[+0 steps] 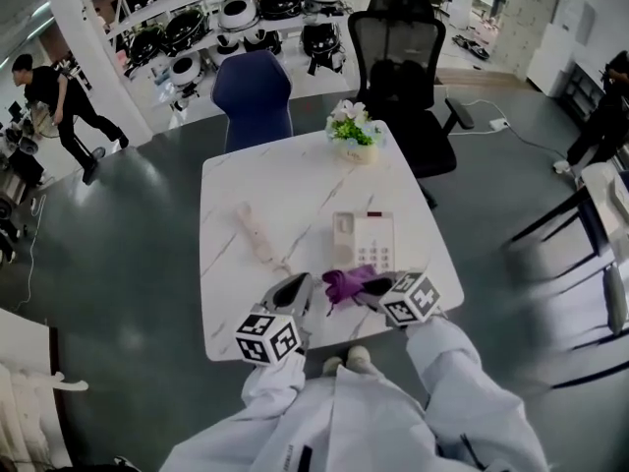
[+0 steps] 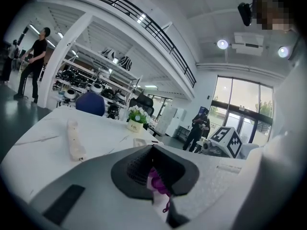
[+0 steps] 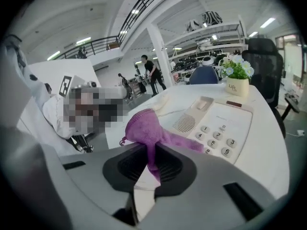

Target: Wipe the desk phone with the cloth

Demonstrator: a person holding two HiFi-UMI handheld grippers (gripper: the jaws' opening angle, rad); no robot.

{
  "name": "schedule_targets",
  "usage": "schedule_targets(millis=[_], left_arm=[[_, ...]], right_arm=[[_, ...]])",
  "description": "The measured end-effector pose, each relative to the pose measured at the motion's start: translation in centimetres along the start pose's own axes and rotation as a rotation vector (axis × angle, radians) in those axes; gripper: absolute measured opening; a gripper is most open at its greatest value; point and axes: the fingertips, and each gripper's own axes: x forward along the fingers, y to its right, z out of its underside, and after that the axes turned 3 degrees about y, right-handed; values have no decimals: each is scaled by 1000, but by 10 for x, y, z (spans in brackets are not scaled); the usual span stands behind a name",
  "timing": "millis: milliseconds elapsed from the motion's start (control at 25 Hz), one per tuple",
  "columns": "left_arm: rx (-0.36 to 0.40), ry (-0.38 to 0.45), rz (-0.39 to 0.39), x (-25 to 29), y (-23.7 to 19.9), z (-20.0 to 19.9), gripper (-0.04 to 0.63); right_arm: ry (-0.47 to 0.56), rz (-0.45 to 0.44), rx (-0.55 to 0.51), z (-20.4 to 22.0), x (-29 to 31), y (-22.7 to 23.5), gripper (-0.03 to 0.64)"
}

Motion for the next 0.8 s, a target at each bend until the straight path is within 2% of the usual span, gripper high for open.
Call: schedule_targets(millis=[240, 480, 640, 800], left_arm=[[61, 52, -20, -4, 0, -30, -2], [154, 114, -24, -12, 9, -58, -2], [179, 166, -54, -16, 7, -76, -2], [211, 199, -101, -23, 1, -92, -2]], right_arm=[[269, 33, 115, -49, -30, 15, 32], [499, 74, 150, -84, -64, 32, 32], [624, 82, 180, -101, -87, 44, 32], [701, 119, 173, -114, -106, 53, 32]])
